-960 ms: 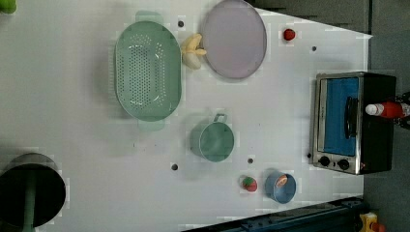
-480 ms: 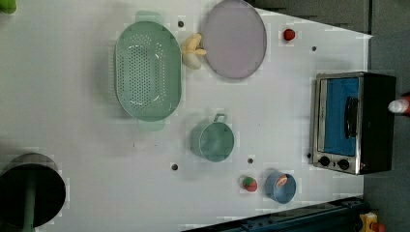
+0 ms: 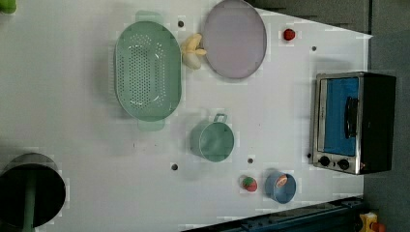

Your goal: Pick Ketchup from oven and place it on table.

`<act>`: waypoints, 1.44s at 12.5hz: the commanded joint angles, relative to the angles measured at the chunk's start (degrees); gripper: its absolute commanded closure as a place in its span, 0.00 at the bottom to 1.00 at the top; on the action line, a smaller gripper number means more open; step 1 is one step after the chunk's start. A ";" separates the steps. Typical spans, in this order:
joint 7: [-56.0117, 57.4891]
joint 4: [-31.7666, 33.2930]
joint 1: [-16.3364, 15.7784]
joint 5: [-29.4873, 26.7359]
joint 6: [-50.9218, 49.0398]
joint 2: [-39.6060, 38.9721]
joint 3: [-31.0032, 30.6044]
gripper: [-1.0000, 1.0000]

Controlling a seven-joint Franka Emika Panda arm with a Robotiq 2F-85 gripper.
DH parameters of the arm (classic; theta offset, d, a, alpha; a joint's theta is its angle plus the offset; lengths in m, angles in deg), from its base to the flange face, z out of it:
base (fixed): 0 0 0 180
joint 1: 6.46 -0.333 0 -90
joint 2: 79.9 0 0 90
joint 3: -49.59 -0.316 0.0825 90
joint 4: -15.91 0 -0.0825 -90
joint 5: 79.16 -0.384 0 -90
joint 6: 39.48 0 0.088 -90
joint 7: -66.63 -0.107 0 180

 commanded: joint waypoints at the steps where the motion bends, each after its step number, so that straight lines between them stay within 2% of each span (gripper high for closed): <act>1: -1.35 -0.22 -4.96 0.35 -4.83 -2.65 -6.68 0.37; 4: -1.35 4.98 -7.39 4.49 -4.66 -2.68 -10.03 0.37; 7: -1.51 14.42 -8.82 8.33 0.56 -2.72 -11.54 0.37; 9: -1.54 21.86 -9.16 8.31 6.34 -2.81 -11.62 0.37; 13: -1.62 36.23 -9.38 8.29 24.37 -4.44 -11.86 0.37; 17: -2.04 43.20 -9.43 8.25 38.16 -9.07 -12.99 0.37; 18: -2.04 43.42 -9.44 8.18 38.96 -10.41 -13.15 0.32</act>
